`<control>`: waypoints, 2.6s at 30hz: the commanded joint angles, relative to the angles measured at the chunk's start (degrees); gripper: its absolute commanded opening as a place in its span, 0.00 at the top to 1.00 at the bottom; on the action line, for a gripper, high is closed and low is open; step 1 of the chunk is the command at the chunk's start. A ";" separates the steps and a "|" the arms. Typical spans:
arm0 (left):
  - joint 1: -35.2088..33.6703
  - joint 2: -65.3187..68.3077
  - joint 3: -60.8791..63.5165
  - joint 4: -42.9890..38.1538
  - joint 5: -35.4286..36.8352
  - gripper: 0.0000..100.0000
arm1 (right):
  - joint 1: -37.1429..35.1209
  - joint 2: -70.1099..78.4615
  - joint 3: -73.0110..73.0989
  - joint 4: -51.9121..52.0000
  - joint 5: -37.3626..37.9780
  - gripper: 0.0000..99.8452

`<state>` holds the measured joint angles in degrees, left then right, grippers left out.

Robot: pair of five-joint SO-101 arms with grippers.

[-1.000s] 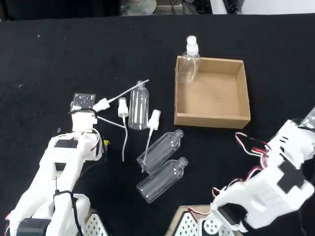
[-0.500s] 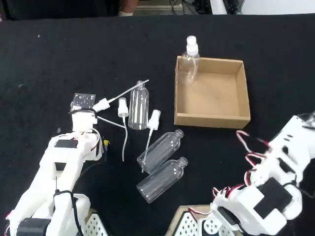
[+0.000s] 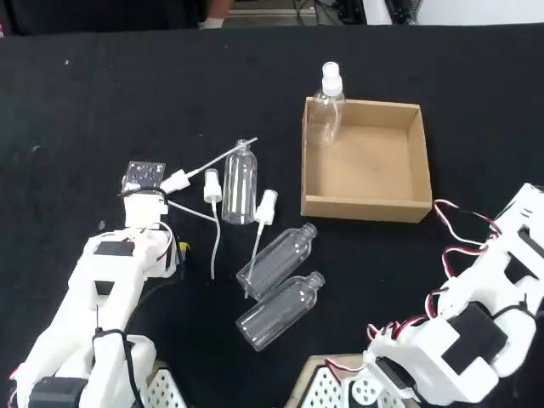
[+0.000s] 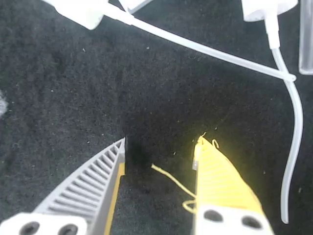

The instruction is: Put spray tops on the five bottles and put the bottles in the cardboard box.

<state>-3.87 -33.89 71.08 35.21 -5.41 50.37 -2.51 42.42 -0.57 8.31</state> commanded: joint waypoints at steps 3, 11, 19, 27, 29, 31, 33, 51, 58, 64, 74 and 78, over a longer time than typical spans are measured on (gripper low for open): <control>0.57 -0.62 -0.66 -0.44 -2.02 0.78 | 0.09 0.22 -2.68 0.26 0.53 0.63; 0.57 -0.70 -0.57 -0.44 -2.20 0.78 | 0.00 0.22 -2.51 0.26 0.53 0.63; 0.57 -0.70 -0.48 -0.44 -2.20 0.78 | 0.09 6.55 -3.82 -6.15 0.53 0.63; 0.66 -0.62 -0.66 -0.35 -2.20 0.78 | 0.35 8.40 -3.82 -7.82 0.53 0.63; 0.66 -0.53 -0.66 -0.35 -2.20 0.78 | 0.09 8.40 -3.82 -8.00 0.53 0.63; 0.66 -0.53 -0.66 -0.35 -2.20 0.78 | 0.09 7.87 -3.91 -7.91 0.53 0.63; 0.66 -0.53 -0.66 -0.35 -2.20 0.78 | 0.00 5.67 -2.95 -7.47 0.35 0.63; 0.66 -0.70 -0.48 -0.35 -2.29 0.78 | -1.85 1.01 2.59 -7.56 0.53 0.63; 0.66 -0.70 -0.57 -0.35 -2.29 0.78 | -1.67 4.62 2.77 -13.54 0.53 0.63; 0.66 -0.53 -0.66 -0.35 -2.29 0.78 | -1.67 4.09 2.59 -13.54 0.44 0.63; 0.66 -0.70 -0.48 -0.35 -2.29 0.78 | -1.85 4.79 2.68 -13.63 0.44 0.63; 0.66 -0.70 -0.48 -0.35 -2.29 0.78 | -1.85 6.29 2.07 -13.89 0.44 0.63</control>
<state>-3.87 -33.89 71.08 35.21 -7.08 49.49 3.82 46.46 -12.70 8.31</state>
